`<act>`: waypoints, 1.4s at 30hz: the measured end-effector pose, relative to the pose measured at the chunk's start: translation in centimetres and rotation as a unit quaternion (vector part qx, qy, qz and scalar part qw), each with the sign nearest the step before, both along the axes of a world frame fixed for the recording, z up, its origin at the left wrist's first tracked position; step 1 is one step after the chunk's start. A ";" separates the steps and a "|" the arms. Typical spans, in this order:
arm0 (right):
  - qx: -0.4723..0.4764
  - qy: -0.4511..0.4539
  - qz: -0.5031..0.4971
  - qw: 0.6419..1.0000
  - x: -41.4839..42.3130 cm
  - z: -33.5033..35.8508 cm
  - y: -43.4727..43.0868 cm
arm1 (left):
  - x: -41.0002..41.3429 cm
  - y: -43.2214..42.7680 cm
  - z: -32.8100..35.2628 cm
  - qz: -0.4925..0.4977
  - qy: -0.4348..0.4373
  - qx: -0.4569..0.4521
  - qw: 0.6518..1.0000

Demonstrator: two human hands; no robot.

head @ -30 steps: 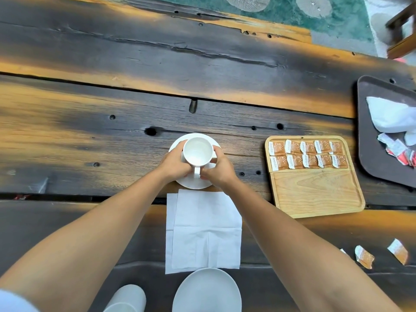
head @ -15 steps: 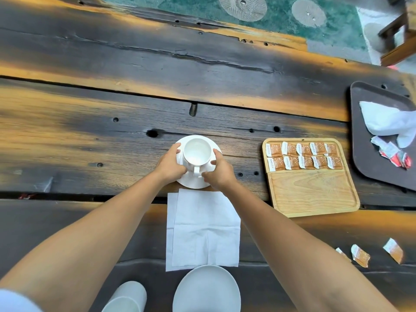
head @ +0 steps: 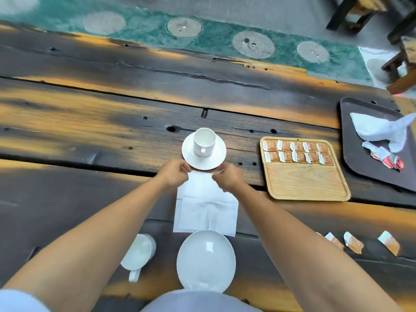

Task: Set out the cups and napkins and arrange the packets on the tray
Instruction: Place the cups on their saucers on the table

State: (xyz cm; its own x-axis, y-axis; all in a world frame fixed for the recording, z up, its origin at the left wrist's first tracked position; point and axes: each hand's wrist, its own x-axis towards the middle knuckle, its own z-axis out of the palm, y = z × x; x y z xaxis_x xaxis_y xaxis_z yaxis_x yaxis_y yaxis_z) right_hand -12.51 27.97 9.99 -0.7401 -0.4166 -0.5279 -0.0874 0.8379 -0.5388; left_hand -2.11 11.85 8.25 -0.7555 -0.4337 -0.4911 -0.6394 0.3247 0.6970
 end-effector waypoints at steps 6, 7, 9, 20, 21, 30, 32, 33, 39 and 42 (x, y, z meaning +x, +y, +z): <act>-0.008 -0.051 0.055 0.997 6.7 0.7 3.5 | 7.9 5.7 2.2 0.000 -0.027 -0.040 0.999; -0.008 -0.056 0.067 0.996 7.7 0.6 4.1 | 9.0 6.6 2.3 0.001 -0.034 -0.043 0.999; -0.008 -0.068 0.092 0.993 9.9 0.4 5.3 | 11.6 8.8 2.3 0.011 -0.050 -0.037 0.998; 0.023 -0.143 0.188 0.971 19.9 -2.9 9.4 | 23.5 16.8 -1.2 0.064 -0.099 0.041 0.992; 0.025 -0.146 0.191 0.970 20.5 -3.2 9.2 | 24.4 16.7 -1.4 0.074 -0.102 0.048 0.991; 0.047 -0.137 0.202 0.969 23.8 -4.5 5.1 | 29.6 11.2 -2.3 0.097 -0.162 0.083 0.979; 0.053 -0.134 0.199 0.969 24.2 -4.8 3.9 | 30.1 9.4 -2.4 0.101 -0.171 0.075 0.977; 0.055 -0.130 0.195 0.971 24.4 -5.0 3.4 | 30.3 8.5 -2.4 0.104 -0.175 0.070 0.977; 0.056 -0.099 0.147 0.983 25.0 -6.5 1.0 | 29.5 4.1 -3.8 0.133 -0.144 0.011 0.980; 0.050 -0.103 0.113 0.987 25.1 -6.7 0.1 | 28.8 2.9 -4.7 0.140 -0.123 -0.004 0.982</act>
State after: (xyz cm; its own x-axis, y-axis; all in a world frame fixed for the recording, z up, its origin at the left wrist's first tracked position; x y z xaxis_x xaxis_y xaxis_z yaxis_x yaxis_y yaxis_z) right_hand 12.58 28.08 3.27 -0.5059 -0.4979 -0.7044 -0.1754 0.8589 -0.4811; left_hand 26.67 14.79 3.51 -0.4652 -0.6126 -0.6390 -0.8528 0.1165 0.5091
